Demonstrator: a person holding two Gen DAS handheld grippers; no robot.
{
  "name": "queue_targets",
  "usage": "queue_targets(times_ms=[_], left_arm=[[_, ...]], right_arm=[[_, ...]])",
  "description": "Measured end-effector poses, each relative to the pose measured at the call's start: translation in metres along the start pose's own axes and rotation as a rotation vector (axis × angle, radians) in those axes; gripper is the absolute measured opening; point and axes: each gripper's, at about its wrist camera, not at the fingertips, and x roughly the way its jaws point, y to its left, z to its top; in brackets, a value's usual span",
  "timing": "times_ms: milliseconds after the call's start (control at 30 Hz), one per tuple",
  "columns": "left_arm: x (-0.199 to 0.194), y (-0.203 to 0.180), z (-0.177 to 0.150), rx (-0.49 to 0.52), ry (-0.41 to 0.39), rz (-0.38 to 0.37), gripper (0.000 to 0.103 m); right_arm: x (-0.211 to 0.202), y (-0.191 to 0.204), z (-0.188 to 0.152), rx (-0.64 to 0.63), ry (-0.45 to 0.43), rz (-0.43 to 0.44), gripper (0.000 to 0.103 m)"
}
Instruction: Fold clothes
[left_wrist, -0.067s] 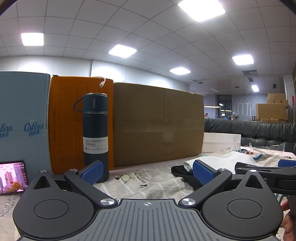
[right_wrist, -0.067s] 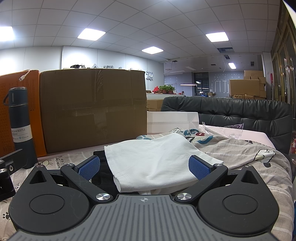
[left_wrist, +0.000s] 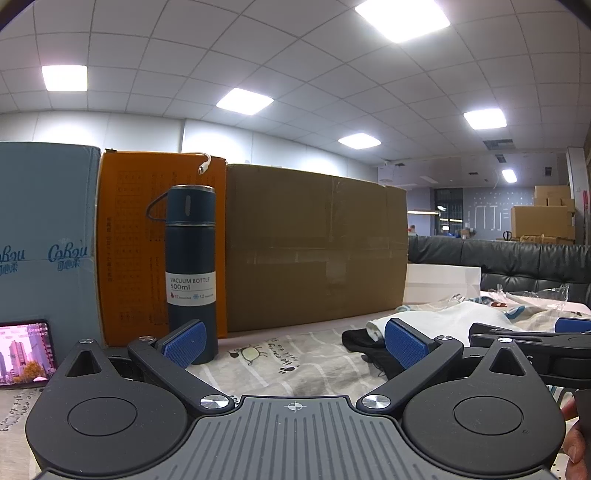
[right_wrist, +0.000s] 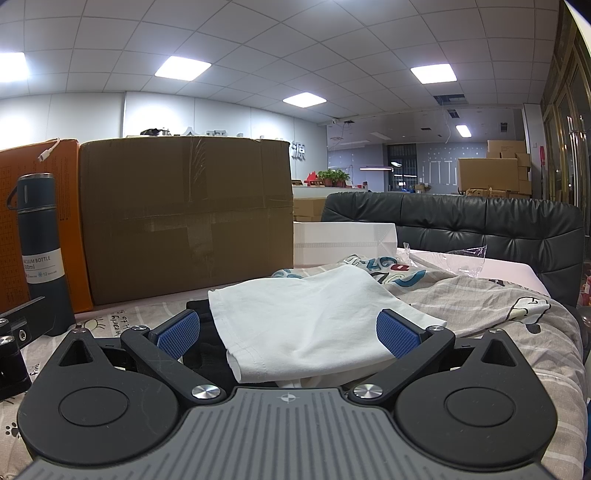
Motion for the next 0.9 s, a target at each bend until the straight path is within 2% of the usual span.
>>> queue_targets(times_ms=[900], left_arm=[[0.0013, 0.0014, -0.0008, 0.000, -0.004, 0.001, 0.103]], right_arm=[[0.0033, 0.0001, -0.0003, -0.001, 0.000, 0.000, 0.103]])
